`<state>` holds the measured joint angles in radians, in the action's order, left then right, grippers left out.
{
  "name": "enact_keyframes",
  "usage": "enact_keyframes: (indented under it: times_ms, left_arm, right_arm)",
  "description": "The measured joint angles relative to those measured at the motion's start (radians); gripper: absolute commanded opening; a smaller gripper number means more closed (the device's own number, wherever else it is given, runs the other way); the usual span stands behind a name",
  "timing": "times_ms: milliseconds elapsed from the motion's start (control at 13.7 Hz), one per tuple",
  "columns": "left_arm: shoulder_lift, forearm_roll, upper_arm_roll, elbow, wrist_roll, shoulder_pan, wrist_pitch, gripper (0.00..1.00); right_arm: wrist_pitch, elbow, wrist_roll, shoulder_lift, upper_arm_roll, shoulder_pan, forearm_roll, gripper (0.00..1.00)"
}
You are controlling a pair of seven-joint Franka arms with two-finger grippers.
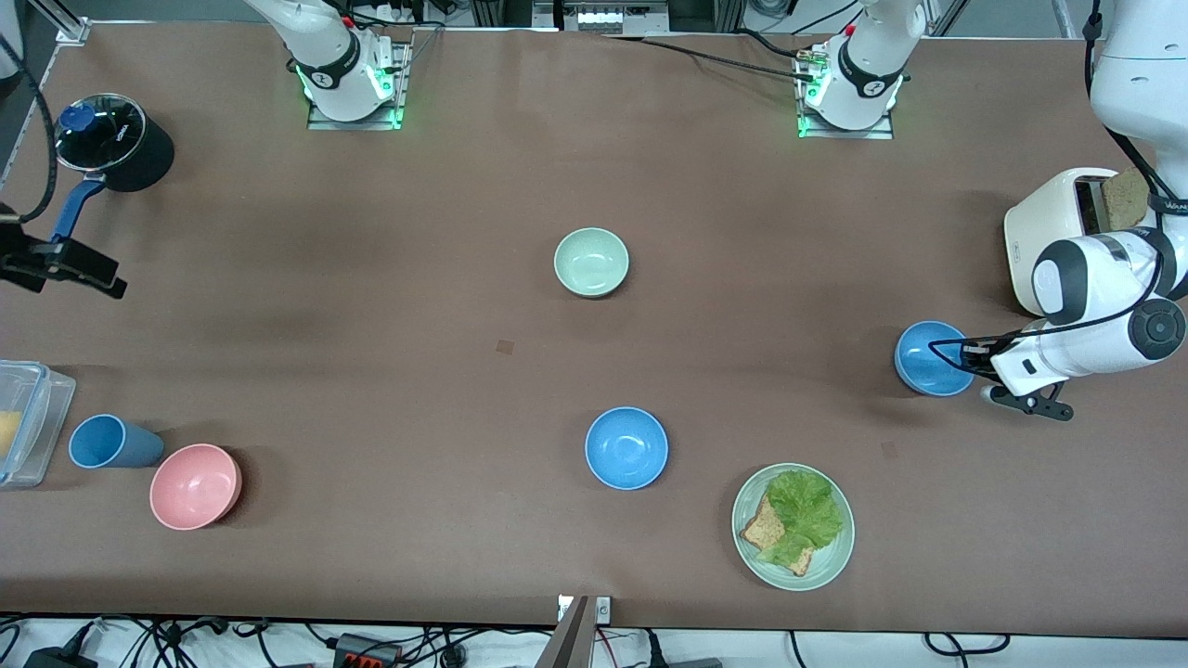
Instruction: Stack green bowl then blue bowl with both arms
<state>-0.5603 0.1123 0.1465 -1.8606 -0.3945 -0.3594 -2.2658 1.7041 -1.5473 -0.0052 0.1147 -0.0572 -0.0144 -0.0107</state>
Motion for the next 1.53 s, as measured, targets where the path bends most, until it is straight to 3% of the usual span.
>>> enact_keyframes:
  times_ms: [219, 510, 947, 1166, 1530]
  left_arm:
    - [0.011, -0.001, 0.009, 0.000, 0.000, 0.000, 0.004, 0.01]
    - [0.031, -0.001, 0.038, 0.001, 0.000, -0.002, 0.031, 0.01]
    - [0.129, -0.160, 0.131, 0.076, 0.024, -0.002, 0.303, 0.00]
    - [0.155, -0.184, 0.237, 0.098, 0.204, -0.003, 0.355, 0.00]
    - [0.173, -0.229, 0.483, 0.099, 0.726, 0.008, 0.358, 0.00]
  right_arm:
    - [0.037, -0.109, 0.000, -0.074, 0.000, 0.000, -0.002, 1.00]
    - [0.049, -0.138, -0.001, -0.097, 0.000, 0.000, -0.003, 1.00]
    - [0.041, -0.125, -0.035, -0.104, 0.000, 0.005, -0.003, 1.00]
    - [0.031, -0.120, -0.038, -0.108, 0.000, 0.007, -0.003, 1.00]
    - [0.030, -0.120, -0.038, -0.107, 0.000, 0.012, -0.003, 1.00]
